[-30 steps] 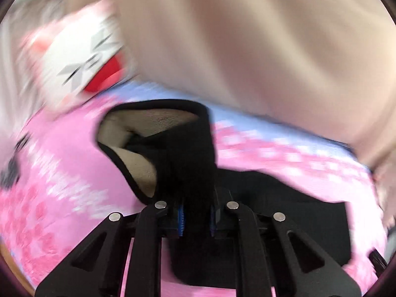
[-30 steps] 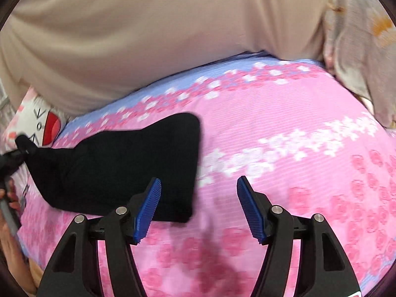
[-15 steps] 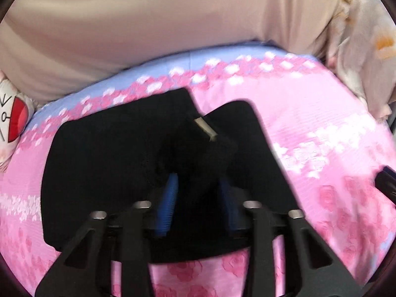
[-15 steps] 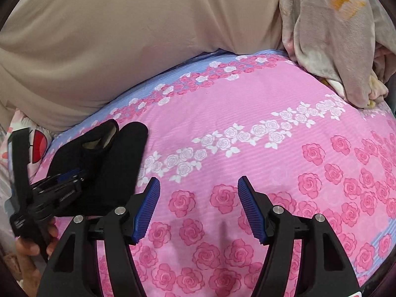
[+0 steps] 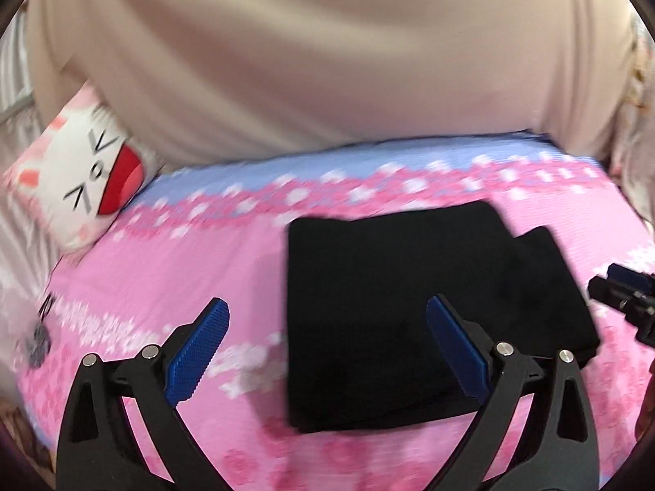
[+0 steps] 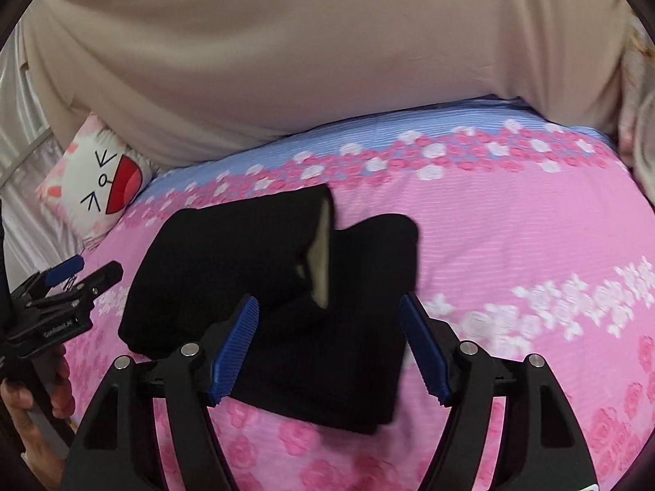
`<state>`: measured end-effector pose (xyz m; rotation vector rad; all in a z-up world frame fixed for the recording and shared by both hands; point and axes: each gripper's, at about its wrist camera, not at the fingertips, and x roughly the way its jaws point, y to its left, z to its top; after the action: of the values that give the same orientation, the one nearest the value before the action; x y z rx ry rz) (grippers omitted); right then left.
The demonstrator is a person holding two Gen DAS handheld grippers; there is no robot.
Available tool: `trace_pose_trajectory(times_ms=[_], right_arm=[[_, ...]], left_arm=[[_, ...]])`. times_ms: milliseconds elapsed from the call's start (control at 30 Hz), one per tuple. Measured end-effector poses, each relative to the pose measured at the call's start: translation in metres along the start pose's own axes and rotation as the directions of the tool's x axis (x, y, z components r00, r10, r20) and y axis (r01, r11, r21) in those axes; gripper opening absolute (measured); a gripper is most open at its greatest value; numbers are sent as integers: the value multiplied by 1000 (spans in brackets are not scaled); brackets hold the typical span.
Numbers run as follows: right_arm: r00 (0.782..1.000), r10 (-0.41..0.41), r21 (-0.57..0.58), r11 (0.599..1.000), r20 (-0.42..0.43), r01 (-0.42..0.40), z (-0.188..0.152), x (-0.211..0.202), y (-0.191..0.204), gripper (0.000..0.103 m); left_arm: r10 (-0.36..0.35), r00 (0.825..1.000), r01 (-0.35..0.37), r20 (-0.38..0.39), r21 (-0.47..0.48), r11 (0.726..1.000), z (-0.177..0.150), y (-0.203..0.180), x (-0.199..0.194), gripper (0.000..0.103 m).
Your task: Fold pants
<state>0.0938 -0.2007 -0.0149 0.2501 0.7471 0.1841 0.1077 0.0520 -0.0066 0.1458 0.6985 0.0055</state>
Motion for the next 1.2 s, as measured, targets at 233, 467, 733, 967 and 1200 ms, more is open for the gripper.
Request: trace_pose_trajectory(times_ms=[233,467,733,967,1200], right_arm=[[997,2,-3,1000,-80,-2,14,55,22,70],[995,14,34,999,-97,-11,4,73,23,14],[996,-10,30,1000,92,8,-3,-24,20,11],[999,6,187,982,-33,0,-41,4,-29,30],[982,-176,122,979,73,166,-34,-31,-20,58]], left_arm=[[92,995,-93,-38,-6,996,-22,39,12,95],[65,996,-67,-62,-30,997,-33,57,15,95],[-3,997,-1,-76,-61,998,-32,60,15,96],[-49,989,44,-136,-42,998,-40,34,33,96],[-51,992,46,-120,-44,998,-36,31,24,96]])
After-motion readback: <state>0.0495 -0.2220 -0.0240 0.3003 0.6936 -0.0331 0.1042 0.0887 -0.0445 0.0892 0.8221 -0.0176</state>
